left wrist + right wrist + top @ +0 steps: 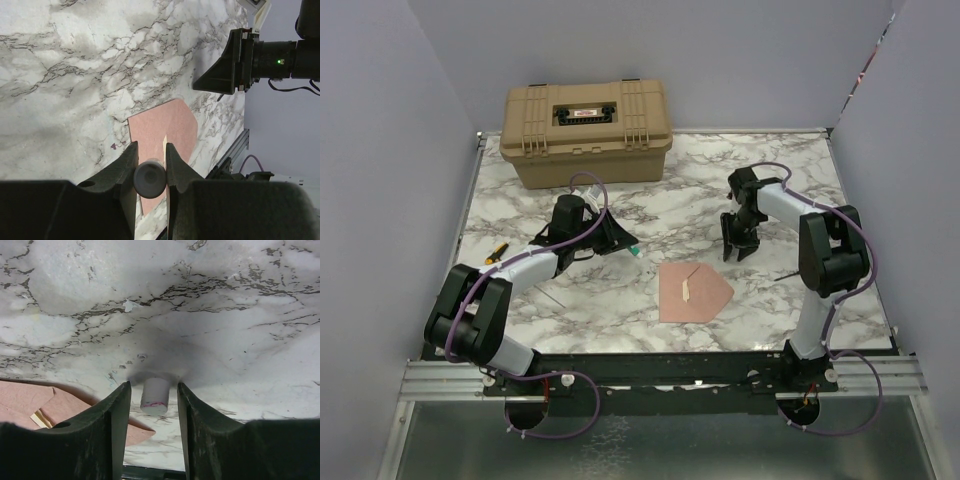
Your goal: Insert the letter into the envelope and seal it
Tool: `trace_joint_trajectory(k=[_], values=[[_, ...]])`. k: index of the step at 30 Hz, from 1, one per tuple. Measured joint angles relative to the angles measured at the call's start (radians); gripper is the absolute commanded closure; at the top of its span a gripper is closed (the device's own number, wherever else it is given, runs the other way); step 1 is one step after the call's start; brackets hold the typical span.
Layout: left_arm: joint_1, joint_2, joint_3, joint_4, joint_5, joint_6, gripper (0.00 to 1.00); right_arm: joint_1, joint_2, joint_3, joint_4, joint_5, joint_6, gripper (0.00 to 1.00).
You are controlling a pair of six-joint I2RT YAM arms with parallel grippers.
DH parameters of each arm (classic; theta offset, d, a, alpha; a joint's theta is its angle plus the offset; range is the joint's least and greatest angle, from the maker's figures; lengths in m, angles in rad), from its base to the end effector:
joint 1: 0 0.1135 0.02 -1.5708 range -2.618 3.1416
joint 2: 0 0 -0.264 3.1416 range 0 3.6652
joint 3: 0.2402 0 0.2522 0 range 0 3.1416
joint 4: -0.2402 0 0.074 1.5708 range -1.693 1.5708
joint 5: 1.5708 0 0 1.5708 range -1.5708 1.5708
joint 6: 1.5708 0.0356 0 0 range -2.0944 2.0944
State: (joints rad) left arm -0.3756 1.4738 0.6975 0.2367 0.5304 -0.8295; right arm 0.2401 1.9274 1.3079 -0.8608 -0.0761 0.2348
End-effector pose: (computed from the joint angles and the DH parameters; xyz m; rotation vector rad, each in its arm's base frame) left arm 0.2735 -0.1272 0.1936 -0.1704 2.2914 -1.2376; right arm 0.3455 0.0874 0.1585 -0.0134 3.0681 0.1462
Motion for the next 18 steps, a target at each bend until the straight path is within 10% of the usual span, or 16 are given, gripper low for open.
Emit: trace_joint_trajectory(k=[12, 18], values=[[-0.034, 0.000, 0.023, -0.003, 0.004, 0.004, 1.00, 0.000, -0.345, -0.054, 0.060, -0.024, 0.011, 0.47], [-0.091, 0.004, 0.071, -0.005, 0.040, 0.007, 1.00, 0.024, -0.642, -0.257, 0.291, -0.284, -0.011, 0.34]])
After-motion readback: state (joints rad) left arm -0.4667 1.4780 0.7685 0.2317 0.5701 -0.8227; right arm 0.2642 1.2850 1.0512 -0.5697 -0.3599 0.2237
